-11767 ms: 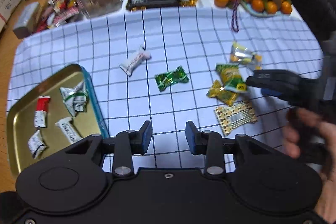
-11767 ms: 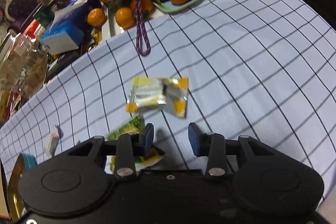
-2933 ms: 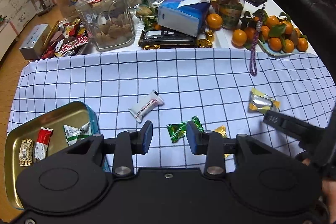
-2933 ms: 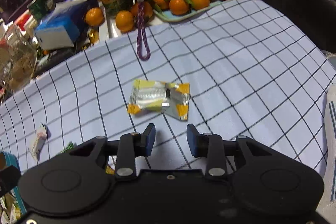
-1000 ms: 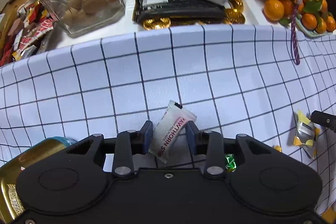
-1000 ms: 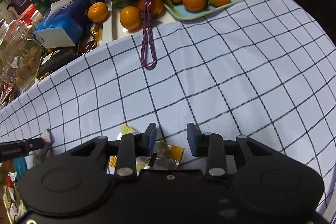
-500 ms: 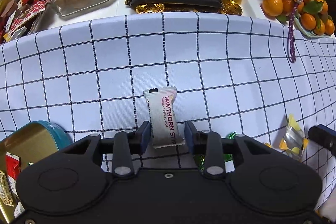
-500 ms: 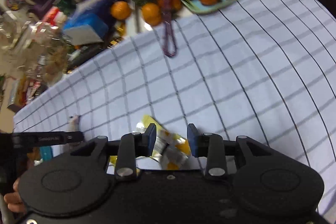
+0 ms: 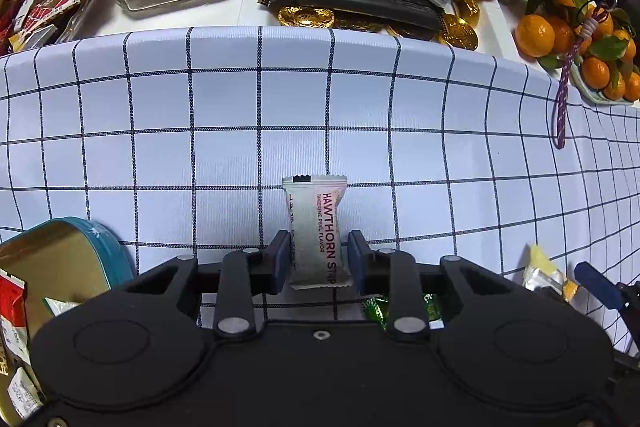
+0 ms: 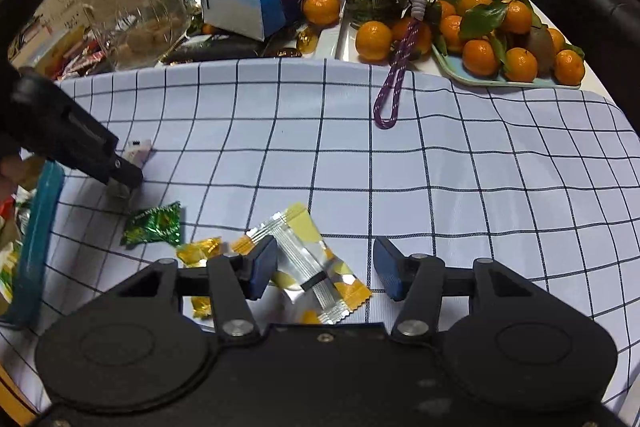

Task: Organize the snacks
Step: 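Grasp the white Hawthorn packet with the left tool while right tool grasps silver-yellow packet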

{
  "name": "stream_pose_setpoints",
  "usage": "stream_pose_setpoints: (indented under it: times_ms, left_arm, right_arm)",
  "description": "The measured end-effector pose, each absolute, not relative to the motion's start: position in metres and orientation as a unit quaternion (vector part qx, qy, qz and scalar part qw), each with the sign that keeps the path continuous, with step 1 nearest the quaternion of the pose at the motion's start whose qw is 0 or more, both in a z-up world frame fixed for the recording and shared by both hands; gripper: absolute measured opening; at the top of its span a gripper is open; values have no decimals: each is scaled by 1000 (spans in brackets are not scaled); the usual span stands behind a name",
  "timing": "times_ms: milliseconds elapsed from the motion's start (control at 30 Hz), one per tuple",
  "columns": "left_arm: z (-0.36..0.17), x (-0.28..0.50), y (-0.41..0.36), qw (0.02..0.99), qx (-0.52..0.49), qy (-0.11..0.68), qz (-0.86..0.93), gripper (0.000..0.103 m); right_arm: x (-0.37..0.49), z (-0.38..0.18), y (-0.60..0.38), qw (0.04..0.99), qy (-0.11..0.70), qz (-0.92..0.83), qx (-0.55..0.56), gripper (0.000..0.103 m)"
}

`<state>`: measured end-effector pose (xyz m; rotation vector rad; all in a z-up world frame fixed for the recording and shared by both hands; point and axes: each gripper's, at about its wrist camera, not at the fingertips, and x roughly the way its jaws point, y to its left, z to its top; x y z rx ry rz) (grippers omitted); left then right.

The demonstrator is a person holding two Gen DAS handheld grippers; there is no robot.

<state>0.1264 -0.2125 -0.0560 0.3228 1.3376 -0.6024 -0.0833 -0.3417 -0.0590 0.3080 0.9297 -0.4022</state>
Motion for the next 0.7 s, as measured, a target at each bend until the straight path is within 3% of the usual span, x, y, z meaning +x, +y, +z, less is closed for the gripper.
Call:
stream_pose_setpoints:
  times_ms: [500,700]
  left_arm:
    - [-60,124,-219,731,154,608,-268,45]
    - [-61,125,-220,732,150,609,-268,45]
  right_arm:
    - [-89,-58,-325,868,464,-99,148,56]
    - [-87,-57,-329,871,451,-143,130,56]
